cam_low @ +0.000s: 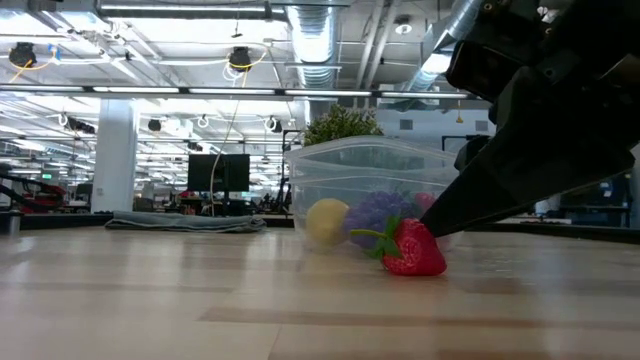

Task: Pick and placing Produce into tupperware
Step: Put the red strawberry into the transparent bin

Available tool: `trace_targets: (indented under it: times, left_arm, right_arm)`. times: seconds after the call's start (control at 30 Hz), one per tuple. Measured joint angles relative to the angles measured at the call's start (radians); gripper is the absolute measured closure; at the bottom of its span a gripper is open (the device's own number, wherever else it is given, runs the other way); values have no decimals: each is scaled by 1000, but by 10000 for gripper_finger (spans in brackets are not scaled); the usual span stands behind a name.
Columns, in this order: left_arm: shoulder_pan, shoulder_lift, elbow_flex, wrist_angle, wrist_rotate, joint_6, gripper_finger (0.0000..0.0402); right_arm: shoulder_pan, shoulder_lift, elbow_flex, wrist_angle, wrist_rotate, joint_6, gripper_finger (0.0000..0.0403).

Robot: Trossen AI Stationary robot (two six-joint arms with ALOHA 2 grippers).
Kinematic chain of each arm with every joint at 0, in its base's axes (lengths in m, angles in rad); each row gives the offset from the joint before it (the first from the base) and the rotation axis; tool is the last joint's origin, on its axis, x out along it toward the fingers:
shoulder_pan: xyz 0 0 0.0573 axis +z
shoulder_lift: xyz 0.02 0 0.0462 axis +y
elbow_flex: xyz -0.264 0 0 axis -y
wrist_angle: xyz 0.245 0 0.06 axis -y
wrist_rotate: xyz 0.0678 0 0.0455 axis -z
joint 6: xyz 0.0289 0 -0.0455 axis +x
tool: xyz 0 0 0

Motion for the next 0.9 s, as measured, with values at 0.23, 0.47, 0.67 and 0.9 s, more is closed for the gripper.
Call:
trace_targets:
  times: [0.23, 0.47, 0.67, 0.9]
  left_arm:
    - [-12, 0, 0, 14, 0, 0, 181]
    - [-12, 0, 0, 15, 0, 0, 181]
    - [-12, 0, 0, 16, 0, -1, 181]
    - [-12, 0, 0, 34, 1, 4, 181]
  right_arm:
    - [0, 7, 0, 10, 0, 10, 138]
    - [-4, 127, 73, 23, -10, 8, 138]
    - [-6, 156, 94, 41, -14, -1, 138]
    - [-6, 151, 92, 51, -20, -30, 138]
